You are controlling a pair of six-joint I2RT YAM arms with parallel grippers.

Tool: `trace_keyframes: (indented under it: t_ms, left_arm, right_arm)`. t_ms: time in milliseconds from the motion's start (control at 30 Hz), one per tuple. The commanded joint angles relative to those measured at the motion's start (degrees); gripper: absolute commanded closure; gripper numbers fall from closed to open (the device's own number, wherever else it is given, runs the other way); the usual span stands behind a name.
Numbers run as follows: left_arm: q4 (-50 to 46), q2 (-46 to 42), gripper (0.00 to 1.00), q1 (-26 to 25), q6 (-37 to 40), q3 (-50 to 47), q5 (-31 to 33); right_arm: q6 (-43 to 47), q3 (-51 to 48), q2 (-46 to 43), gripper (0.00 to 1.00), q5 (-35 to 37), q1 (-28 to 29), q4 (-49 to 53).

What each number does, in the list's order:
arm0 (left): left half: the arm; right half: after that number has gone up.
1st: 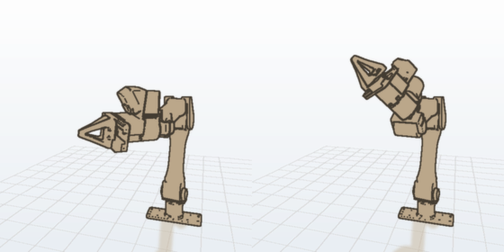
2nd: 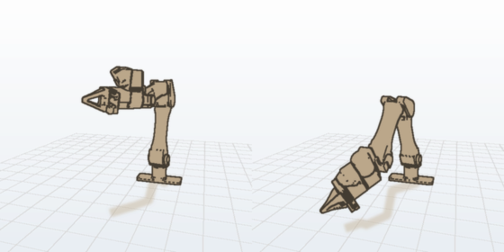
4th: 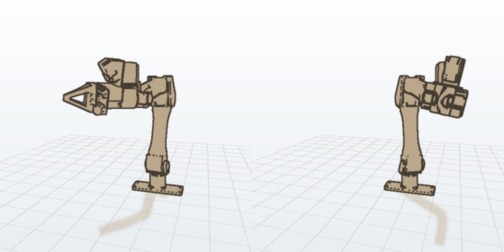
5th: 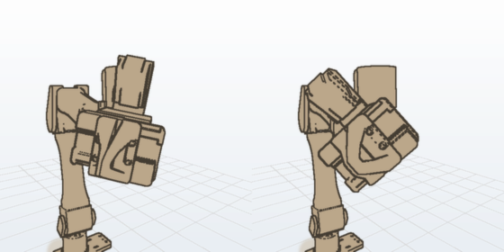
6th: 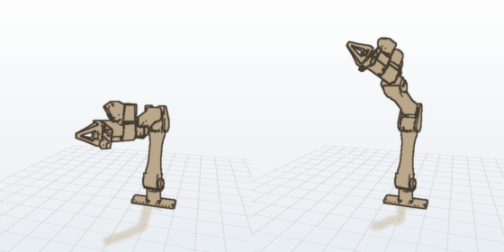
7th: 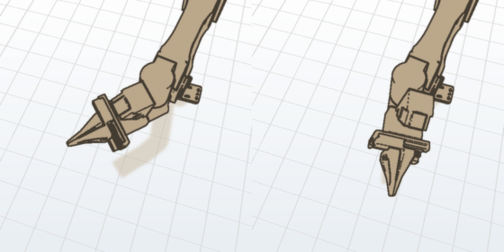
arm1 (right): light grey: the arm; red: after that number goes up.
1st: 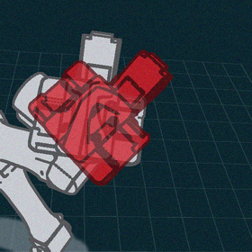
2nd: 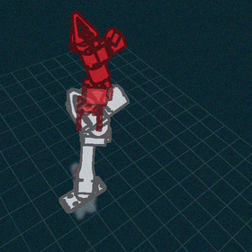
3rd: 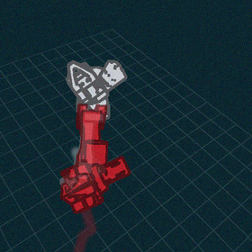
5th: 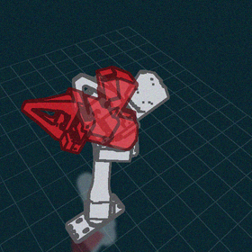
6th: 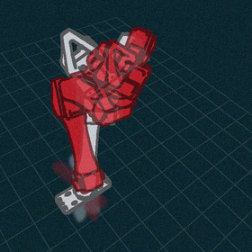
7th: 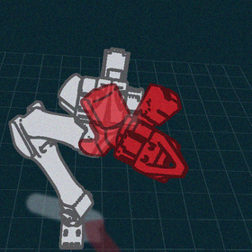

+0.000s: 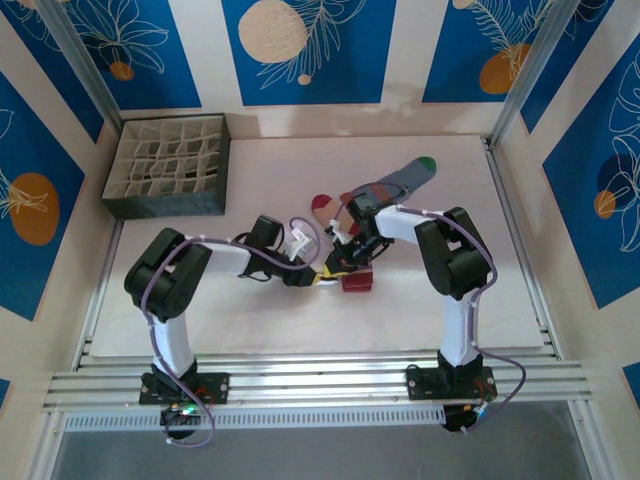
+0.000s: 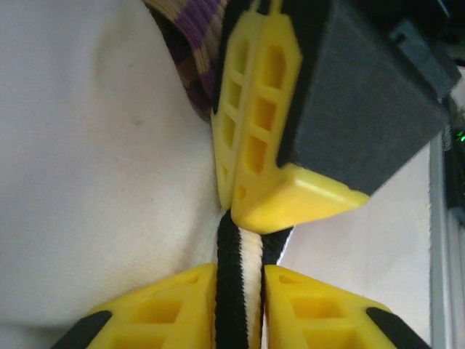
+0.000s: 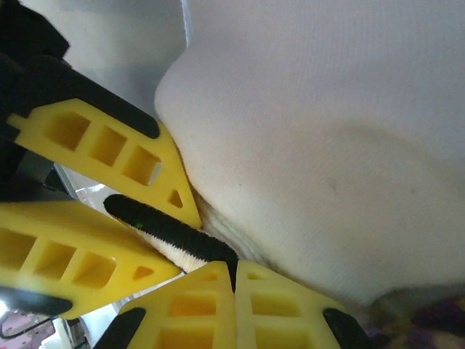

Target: Roll the socks

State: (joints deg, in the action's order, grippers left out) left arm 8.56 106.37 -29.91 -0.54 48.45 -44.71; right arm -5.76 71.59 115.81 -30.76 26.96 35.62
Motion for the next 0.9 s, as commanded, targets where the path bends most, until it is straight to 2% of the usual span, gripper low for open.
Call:
trace_keyframes:
  t_ms: [0,100,200,333,467,600,867]
  left_arm:
    - [0.35,-5.17,0.75,0.08,5.46,-4.04,9.02]
    - [1.16,-10.54,0.74,-0.16,10.68,-6.35,12.66]
    - [7.64,-16.04,0.72,-1.30,15.94,-11.26,14.22]
    - [14.86,-20.40,0.66,-5.84,23.88,-16.22,20.99]
    - [15.52,-20.41,0.65,-10.89,31.89,-16.80,27.66]
    - [15.68,-18.47,0.64,-13.56,36.32,-16.16,31.58]
    - [15.96,-12.90,0.63,-15.14,38.78,-13.97,34.31]
  right_arm:
    - [-0.26,1.08,4.25,1.00,5.08,1.19,6.70]
    - [-0.01,2.81,5.33,1.00,5.27,1.39,8.81]
    - [0.46,4.11,5.90,1.00,5.28,1.34,10.35]
    - [1.57,5.49,6.75,1.00,4.80,1.32,12.31]
    - [3.01,7.05,7.74,1.00,4.57,1.42,14.70]
    - [3.77,7.85,8.25,1.00,4.46,1.35,16.10]
    - [4.70,9.31,8.73,1.00,3.61,1.34,18.10]
